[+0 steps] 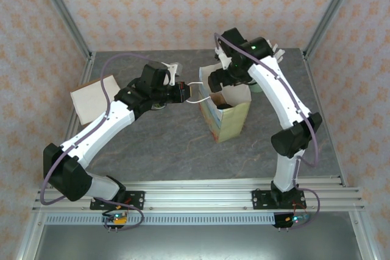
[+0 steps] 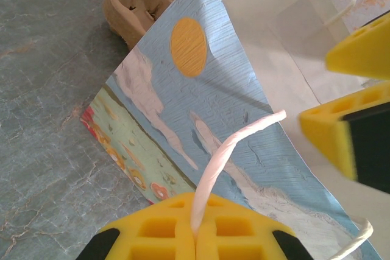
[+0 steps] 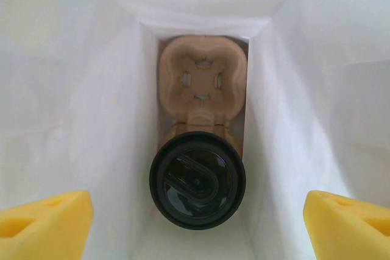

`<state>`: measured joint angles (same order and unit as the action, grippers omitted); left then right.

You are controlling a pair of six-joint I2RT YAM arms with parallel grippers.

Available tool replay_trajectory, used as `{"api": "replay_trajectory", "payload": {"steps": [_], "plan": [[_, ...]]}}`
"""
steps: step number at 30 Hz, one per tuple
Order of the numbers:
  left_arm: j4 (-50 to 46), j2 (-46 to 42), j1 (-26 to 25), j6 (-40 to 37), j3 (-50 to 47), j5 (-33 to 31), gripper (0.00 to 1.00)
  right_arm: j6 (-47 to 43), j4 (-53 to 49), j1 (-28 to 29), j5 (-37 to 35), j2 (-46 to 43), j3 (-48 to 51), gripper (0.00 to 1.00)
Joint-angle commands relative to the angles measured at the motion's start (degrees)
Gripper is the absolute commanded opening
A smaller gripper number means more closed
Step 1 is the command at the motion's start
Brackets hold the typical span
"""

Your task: Pack the takeout coffee

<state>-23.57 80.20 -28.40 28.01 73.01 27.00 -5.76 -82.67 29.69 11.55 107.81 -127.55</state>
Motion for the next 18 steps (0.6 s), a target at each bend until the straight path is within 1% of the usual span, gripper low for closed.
{"api": "replay_trajectory", "payload": {"steps": [1,4,5,6,7,9,11,15,17,18], "plan": [[-0.6,-1.4,-0.3,-0.9,-0.2,-0.5,0.00,2.0,0.7,0.0,-2.5,-4.4,-2.6,0.89],[-0.6,-1.4,-0.3,-0.7,0.0,-0.5,0.00,3.0,4.0,0.0,-1.4,-8.2,-1.7,0.89],[-0.4,-1.3,-0.3,-0.5,0.0,-0.6,0.01,3.4,6.3,0.0,-0.5,-10.1,-0.2,0.89],[-0.3,-1.3,-0.4,-0.4,0.0,-0.8,0.04,3.7,8.6,0.0,0.4,-12.1,1.7,0.89],[-0.3,-1.3,-0.4,-0.2,0.2,-1.0,0.08,4.1,11.6,0.0,1.3,-14.4,4.5,0.89],[-0.6,-1.2,-0.3,-0.1,0.8,-1.4,0.20,4.5,16.8,0.0,2.0,-18.5,9.5,0.89],[-1.6,-1.0,-0.3,-0.3,2.3,-1.8,0.32,4.6,21.1,0.0,1.3,-22.1,13.8,0.89],[-2.9,-1.2,-0.4,-0.5,5.3,-3.5,0.49,5.7,26.9,-1.0,-6.9,-27.5,18.9,0.90],[-3.1,-1.7,-0.3,-0.4,6.7,-4.2,0.57,6.9,29.5,-3.2,-11.0,-30.0,20.9,0.91],[-2.9,-2.0,-0.4,-0.1,7.1,-4.3,0.64,7.1,30.6,-4.4,-12.6,-30.9,21.7,0.91]]}}
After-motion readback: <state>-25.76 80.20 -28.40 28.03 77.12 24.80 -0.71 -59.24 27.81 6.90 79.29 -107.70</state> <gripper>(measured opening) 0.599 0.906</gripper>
